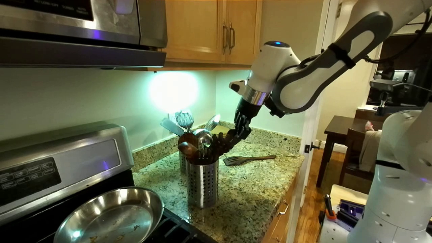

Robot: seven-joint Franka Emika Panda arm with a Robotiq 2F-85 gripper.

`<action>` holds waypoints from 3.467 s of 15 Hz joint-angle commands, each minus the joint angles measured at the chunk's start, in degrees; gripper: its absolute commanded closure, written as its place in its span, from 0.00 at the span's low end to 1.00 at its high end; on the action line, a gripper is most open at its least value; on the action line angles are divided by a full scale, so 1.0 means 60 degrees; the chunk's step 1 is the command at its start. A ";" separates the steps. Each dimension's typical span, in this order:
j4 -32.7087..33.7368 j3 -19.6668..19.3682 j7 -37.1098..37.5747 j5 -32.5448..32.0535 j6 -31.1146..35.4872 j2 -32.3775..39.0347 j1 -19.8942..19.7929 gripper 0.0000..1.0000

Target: Pick up the wooden spoon and put it in the spoon holder

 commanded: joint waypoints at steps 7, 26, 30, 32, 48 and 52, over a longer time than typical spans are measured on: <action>0.0298 0.0105 -0.2381 0.0645 -0.3904 -0.3133 0.0348 0.95; 0.1288 0.0444 -0.3032 0.1451 -0.6471 -0.4914 0.0904 0.95; 0.1844 0.0166 -0.3718 0.3195 -0.7790 -0.4953 0.1952 0.96; 0.2495 0.0278 -0.3947 0.3728 -0.9078 -0.4804 0.2212 0.95; 0.6286 0.0384 -0.7051 0.3571 -1.2423 -0.2961 0.2267 0.95; 0.6616 0.0393 -0.8627 0.3441 -1.2475 -0.2357 0.2135 0.95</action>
